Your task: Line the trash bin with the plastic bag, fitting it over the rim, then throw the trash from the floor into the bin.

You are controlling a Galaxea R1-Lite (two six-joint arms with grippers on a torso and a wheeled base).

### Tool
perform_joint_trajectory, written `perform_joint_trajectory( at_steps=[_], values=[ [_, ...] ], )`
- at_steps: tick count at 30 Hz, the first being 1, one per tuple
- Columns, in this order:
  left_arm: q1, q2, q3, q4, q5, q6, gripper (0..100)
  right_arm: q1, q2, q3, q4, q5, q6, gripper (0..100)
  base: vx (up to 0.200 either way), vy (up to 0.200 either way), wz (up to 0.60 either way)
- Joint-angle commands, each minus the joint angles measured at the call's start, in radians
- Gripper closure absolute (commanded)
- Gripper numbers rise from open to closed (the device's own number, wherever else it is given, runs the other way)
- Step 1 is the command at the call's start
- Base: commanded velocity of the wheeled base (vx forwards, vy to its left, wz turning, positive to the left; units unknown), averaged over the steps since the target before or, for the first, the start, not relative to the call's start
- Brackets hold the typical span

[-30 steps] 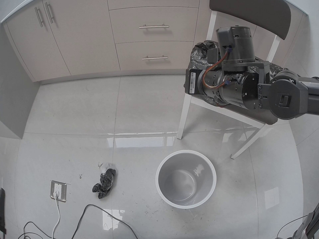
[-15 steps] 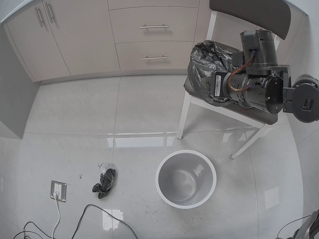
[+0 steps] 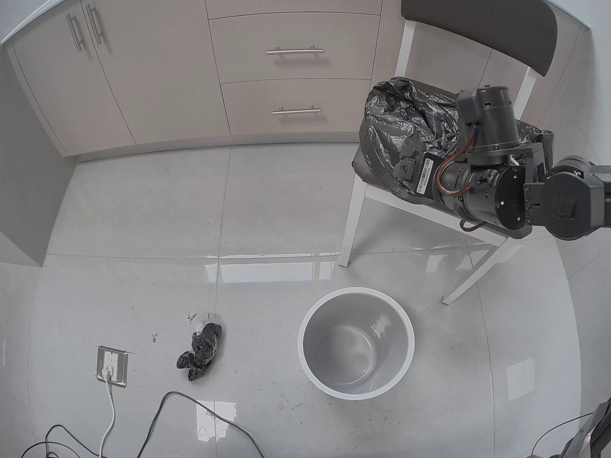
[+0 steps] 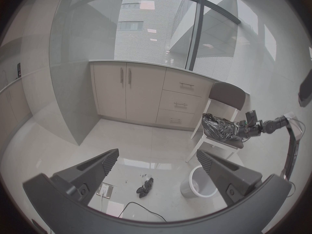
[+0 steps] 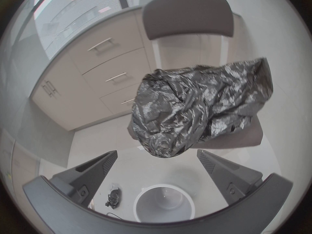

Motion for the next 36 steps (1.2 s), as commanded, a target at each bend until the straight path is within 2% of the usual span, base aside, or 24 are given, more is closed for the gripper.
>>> perform_joint_trajectory(
  at_steps=[1,5,8,19,25,30,36],
  values=[
    [0.006,0.068,0.017,-0.026,0.003,-0.043,0,-0.033,0.077,-0.003,0.052,-0.003,0.098,0,0.0,0.0,0.0],
    [0.006,0.071,0.037,-0.029,0.0,-0.043,0,-0.039,0.08,-0.01,0.141,-0.002,0.216,0,0.0,0.0,0.0],
    [0.006,0.079,0.041,-0.035,-0.001,-0.044,0,-0.058,0.084,-0.01,0.144,-0.002,0.243,0,0.0,0.0,0.0],
    [0.005,0.065,0.086,-0.078,-0.004,-0.04,0,-0.062,0.08,-0.117,0.139,0.0,0.258,0,0.0,0.0,0.0],
    [0.002,0.053,0.095,-0.089,-0.006,-0.038,0,-0.072,0.109,-0.105,0.137,0.004,0.267,0,0.0,0.0,0.0],
    [0.002,0.045,0.097,-0.098,-0.009,-0.04,0,-0.105,0.146,-0.106,0.136,0.028,0.313,0,0.0,0.0,0.0],
    [0.002,0.038,0.121,-0.1,-0.01,-0.038,0,-0.118,0.149,-0.12,0.133,0.037,0.31,0,0.0,0.0,0.0]
  ],
)
